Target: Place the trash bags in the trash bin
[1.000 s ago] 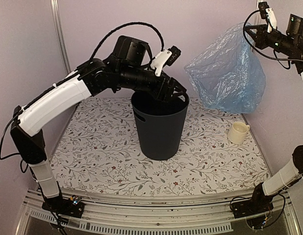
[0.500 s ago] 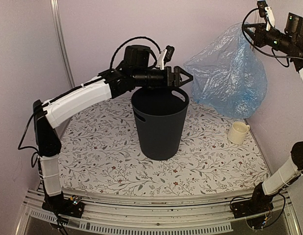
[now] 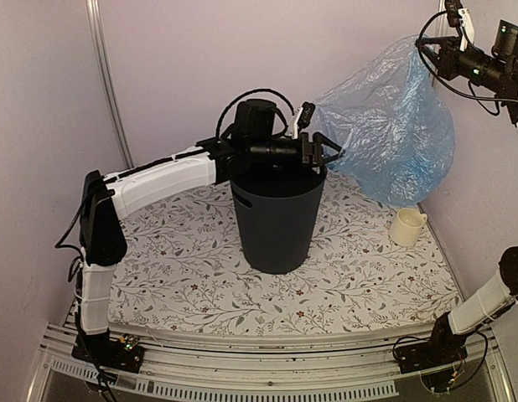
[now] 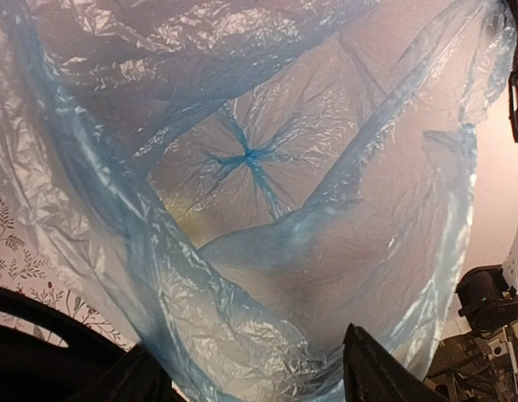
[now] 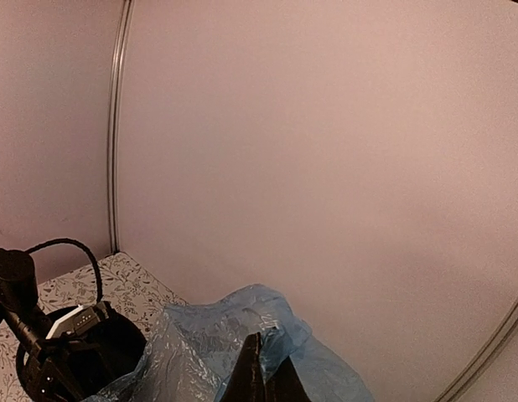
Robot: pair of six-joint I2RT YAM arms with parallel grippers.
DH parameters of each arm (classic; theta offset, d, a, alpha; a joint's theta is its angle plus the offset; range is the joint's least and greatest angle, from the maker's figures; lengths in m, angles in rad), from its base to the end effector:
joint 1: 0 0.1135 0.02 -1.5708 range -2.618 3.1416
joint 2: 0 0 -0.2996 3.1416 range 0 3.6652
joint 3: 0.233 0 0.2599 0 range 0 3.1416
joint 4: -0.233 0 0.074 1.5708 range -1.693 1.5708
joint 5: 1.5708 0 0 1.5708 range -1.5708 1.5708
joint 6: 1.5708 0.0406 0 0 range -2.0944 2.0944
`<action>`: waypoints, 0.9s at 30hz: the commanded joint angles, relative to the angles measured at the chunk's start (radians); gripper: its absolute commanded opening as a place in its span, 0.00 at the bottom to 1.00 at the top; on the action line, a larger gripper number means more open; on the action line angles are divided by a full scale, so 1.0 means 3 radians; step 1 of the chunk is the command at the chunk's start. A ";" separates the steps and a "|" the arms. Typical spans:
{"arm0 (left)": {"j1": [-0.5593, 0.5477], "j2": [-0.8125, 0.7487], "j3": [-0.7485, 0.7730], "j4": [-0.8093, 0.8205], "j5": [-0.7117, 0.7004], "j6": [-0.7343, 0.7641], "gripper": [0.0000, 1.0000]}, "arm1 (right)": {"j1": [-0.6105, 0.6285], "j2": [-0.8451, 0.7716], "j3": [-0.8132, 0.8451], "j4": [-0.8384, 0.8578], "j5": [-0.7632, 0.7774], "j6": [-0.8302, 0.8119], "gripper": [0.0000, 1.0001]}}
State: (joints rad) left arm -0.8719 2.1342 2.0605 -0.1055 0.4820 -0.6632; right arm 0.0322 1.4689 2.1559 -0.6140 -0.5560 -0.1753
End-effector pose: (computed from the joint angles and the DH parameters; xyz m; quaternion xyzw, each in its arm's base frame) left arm 0.3361 -0.4292 0.3884 0.2298 0.7254 -0.5641 0.3207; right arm 0.2544 0.0296 0.6262 -0.2677 0.6304 0.1360 0.7159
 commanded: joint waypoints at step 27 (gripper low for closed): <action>0.0126 -0.0248 0.0280 0.0565 0.0560 0.0779 0.00 | 0.0000 0.0351 0.0279 0.0559 -0.1439 0.0415 0.02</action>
State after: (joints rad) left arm -0.8364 2.1265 2.0644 0.0841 0.5842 -0.5884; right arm 0.0319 1.5505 2.2078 -0.5541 -0.8421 -0.1410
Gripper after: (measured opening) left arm 0.011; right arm 0.021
